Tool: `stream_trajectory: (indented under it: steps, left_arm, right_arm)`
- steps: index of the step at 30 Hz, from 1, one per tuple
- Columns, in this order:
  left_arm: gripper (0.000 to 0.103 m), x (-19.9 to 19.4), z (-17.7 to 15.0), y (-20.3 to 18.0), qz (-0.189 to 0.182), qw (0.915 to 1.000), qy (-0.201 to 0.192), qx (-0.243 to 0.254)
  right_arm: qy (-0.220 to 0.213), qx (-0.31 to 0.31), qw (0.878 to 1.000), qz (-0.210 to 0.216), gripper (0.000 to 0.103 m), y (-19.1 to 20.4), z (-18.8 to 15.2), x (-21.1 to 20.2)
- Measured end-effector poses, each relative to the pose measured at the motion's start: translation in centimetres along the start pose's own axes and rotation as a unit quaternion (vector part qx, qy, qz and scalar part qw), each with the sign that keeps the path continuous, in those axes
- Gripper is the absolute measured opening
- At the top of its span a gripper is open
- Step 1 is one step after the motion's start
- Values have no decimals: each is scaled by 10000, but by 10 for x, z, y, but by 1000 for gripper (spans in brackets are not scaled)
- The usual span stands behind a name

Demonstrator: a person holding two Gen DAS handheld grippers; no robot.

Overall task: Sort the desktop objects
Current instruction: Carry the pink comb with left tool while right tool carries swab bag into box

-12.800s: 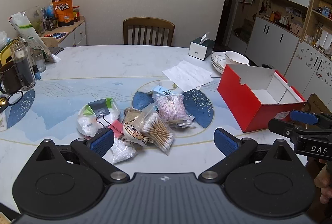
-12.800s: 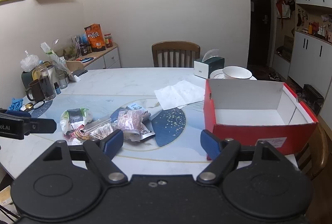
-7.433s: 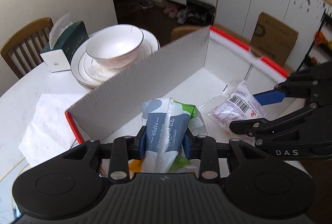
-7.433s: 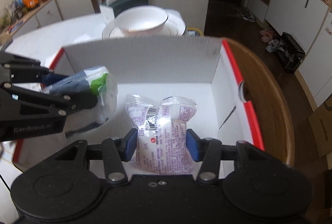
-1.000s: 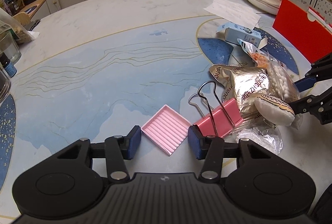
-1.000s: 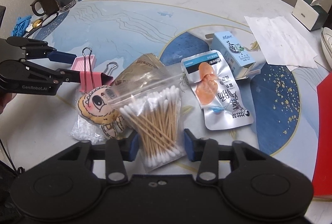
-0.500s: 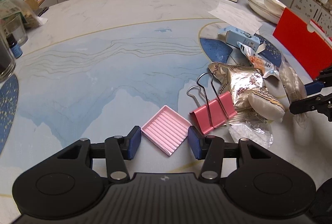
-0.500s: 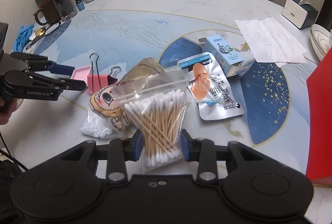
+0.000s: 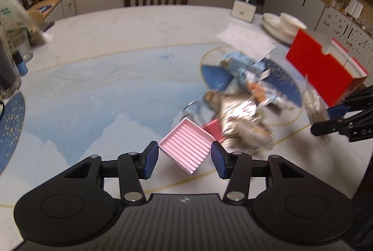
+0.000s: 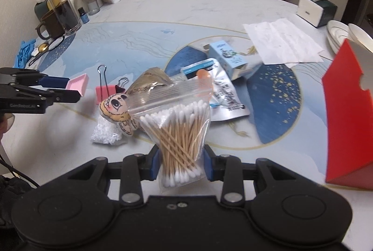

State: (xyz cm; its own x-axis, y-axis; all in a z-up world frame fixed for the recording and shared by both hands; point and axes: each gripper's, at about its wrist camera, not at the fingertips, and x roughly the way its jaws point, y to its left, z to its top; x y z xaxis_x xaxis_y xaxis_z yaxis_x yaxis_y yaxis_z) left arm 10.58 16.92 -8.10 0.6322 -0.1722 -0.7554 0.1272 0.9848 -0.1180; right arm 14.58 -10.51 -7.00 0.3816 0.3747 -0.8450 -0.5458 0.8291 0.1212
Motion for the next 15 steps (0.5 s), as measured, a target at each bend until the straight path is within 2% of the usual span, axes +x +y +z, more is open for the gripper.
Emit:
stream_trajectory:
  steps: [15]
  left_arm:
    - [48, -6, 37, -78, -298, 9982, -324, 407]
  right_arm:
    - [-168, 86, 9997, -153, 35, -49, -8, -51]
